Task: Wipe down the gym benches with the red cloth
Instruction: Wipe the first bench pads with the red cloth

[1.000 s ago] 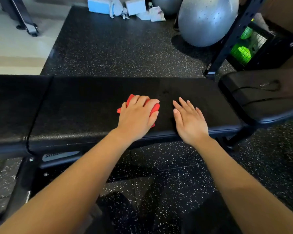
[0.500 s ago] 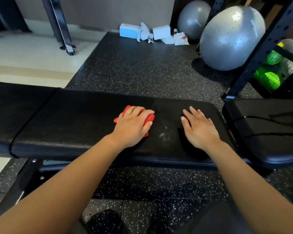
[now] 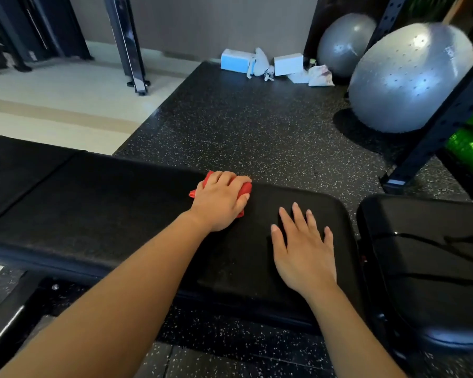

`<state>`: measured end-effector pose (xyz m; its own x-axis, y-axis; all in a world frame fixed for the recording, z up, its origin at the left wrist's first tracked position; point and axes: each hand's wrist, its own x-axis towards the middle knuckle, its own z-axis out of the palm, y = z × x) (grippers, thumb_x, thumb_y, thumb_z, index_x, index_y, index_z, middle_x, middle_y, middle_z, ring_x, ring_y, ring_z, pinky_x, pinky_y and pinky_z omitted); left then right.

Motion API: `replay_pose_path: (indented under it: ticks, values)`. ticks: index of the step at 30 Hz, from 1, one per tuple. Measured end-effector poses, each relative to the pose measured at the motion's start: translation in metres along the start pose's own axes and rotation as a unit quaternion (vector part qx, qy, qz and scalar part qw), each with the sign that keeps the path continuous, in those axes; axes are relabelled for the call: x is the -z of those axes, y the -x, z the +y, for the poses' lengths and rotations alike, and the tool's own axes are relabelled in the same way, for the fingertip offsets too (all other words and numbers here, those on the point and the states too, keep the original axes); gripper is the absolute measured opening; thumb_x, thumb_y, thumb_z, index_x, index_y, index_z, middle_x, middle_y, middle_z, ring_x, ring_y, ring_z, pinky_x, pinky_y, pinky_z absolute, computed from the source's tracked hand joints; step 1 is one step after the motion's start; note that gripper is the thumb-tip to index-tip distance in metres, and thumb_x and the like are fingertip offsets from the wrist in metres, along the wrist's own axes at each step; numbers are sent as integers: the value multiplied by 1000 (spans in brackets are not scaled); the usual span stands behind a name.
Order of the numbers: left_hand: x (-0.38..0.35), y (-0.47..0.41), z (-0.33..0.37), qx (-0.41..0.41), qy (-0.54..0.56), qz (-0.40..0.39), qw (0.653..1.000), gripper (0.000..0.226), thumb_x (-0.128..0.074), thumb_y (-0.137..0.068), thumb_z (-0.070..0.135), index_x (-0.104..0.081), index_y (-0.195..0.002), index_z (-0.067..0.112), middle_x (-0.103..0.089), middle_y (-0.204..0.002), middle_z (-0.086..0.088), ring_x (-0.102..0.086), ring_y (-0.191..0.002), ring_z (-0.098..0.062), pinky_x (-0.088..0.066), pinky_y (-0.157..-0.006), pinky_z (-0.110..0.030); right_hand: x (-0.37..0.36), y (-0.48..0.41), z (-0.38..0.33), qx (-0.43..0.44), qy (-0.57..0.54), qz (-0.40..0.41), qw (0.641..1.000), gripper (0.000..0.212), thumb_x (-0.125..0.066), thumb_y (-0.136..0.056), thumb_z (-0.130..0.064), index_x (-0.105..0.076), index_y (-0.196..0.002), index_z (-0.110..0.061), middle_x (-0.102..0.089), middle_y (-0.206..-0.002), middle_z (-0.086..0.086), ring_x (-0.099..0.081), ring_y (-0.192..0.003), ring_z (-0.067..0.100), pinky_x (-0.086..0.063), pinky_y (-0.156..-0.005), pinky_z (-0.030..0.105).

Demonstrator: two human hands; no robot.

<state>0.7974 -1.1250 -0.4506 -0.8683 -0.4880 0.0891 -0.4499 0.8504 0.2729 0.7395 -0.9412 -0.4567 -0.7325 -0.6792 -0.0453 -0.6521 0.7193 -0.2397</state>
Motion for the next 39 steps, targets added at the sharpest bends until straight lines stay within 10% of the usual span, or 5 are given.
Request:
replay_pose_path:
  ticks: [39]
  values:
    - [-2, 11, -14, -92, 4, 20, 996, 45, -33, -98, 42, -29, -142, 32, -35, -142, 4, -25, -134, -18, -30, -107, -45, 9, -23, 14, -26, -5, -29, 999, 54, -13, -99, -52, -10, -151, -39, 4, -159, -12, 8, -146, 11, 6, -116, 47]
